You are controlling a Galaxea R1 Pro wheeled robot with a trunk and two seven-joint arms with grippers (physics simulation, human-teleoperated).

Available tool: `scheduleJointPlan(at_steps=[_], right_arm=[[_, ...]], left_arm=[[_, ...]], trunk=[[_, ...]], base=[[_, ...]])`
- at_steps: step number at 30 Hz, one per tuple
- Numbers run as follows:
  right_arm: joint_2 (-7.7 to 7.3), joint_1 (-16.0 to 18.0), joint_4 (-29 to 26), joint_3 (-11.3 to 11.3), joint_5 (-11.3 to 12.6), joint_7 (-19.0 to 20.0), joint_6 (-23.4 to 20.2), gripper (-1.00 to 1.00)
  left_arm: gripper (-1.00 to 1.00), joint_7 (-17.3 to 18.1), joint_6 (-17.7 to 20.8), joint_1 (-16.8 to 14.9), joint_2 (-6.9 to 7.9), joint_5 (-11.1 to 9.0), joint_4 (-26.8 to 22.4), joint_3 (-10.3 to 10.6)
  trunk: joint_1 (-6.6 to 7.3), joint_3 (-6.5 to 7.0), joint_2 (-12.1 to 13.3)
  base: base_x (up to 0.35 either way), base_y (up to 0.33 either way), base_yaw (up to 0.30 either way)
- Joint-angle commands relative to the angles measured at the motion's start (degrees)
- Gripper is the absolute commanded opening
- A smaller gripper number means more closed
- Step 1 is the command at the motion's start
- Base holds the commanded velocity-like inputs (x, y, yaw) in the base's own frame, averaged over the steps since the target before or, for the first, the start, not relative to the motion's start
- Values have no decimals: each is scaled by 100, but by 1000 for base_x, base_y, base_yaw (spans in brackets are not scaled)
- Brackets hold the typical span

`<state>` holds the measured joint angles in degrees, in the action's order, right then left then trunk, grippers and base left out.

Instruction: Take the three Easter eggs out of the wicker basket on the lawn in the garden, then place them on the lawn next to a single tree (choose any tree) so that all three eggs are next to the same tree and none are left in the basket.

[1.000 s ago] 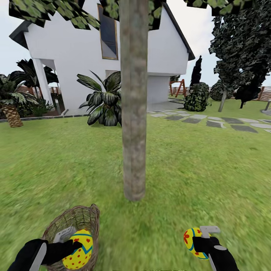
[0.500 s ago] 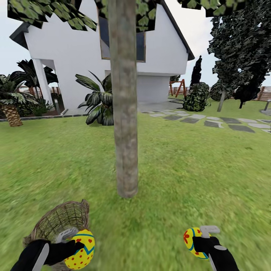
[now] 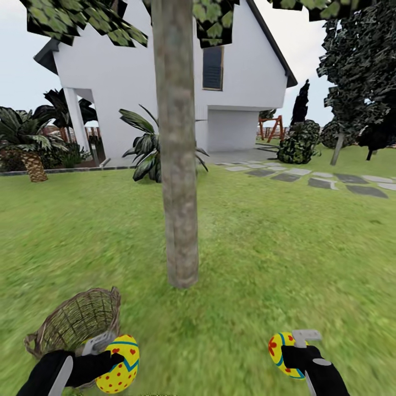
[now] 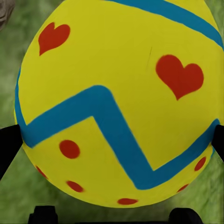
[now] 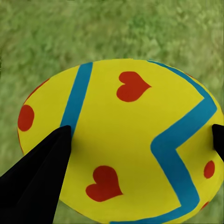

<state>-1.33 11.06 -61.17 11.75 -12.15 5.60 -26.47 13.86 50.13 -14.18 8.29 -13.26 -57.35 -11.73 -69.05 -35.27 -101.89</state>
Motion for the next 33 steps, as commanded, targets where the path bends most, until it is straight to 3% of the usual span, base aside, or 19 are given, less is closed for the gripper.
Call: scheduleJointPlan(at_steps=[1,7,14,33], right_arm=[[-2,2,-9,12,-60,55,-25,-100],[-17,2,-16,34,-58,54,-26,-100],[-17,2,-18,34,-59,55,-25,-100],[-8,2,-9,29,-59,52,-17,-100]], left_arm=[[-100,37,32,-5,-3,17,-4,-12],[-100,38,32,-5,-3,17,3,-12],[-100,32,32,-5,-71,17,13,-5],[-100,46,23,-5,-73,17,196,-1]], trunk=[[1,-6,-3],[1,-6,-3],[1,-6,-3],[1,-6,-3]], base=[[0,-332,287],[82,-332,249],[176,-311,13],[201,-298,25]])
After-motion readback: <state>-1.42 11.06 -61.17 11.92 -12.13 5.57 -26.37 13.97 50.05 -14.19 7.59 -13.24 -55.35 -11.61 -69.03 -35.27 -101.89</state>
